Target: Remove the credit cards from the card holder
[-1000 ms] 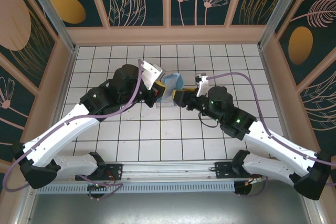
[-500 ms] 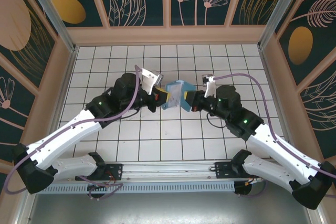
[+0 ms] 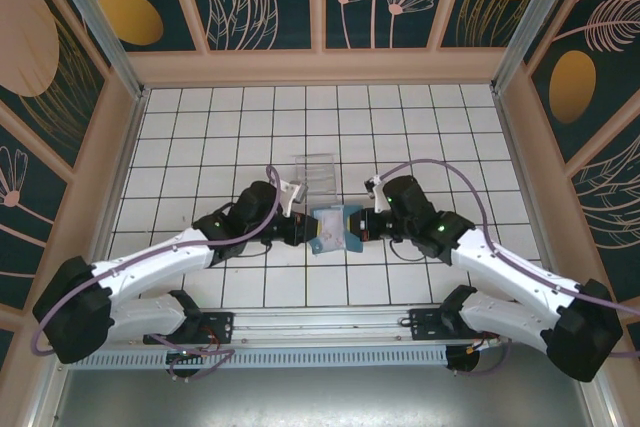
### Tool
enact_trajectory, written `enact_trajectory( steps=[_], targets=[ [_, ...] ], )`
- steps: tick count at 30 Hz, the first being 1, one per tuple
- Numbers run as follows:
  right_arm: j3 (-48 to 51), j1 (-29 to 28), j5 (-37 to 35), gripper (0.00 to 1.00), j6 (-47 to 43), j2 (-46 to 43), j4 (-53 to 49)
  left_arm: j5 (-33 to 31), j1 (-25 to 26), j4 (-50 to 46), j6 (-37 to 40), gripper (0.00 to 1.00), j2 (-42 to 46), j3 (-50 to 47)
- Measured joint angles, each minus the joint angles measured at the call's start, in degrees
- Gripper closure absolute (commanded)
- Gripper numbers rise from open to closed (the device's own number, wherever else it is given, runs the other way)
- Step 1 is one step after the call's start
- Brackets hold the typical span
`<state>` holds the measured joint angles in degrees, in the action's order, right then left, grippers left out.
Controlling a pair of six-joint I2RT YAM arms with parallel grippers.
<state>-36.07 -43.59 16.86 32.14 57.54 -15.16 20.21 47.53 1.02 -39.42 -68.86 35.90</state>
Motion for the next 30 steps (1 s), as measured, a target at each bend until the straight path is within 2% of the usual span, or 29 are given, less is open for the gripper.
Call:
enact_trajectory(
  steps=[3,8,13,22,26,30],
  targets=[
    [1.4,0.0,0.4,1.00,0.5,1.9,1.6,0.0,0.0,0.5,-0.7,0.73,-3.6,-1.1],
    [2.2,0.0,1.2,1.00,1.1,4.8,4.4,-2.5,0.0,-0.5,-1.7,0.50,-8.7,-2.6],
    [2.8,0.0,1.5,1.00,1.3,6.7,6.4,-7.8,0.0,-5.5,-1.2,0.44,-10.2,-2.1],
    [3.0,0.0,1.5,1.00,2.7,10.0,8.6,-16.4,0.0,-15.5,-1.2,0.40,-4.4,3.7],
    [3.0,-0.1,1.7,1.00,3.9,11.6,9.0,-16.6,0.0,-17.6,-1.7,0.46,-2.6,6.2],
    [3.0,-0.3,1.9,1.00,5.7,12.4,9.2,-14.1,0.0,-17.4,-3.8,0.51,-1.2,6.3]
  ],
)
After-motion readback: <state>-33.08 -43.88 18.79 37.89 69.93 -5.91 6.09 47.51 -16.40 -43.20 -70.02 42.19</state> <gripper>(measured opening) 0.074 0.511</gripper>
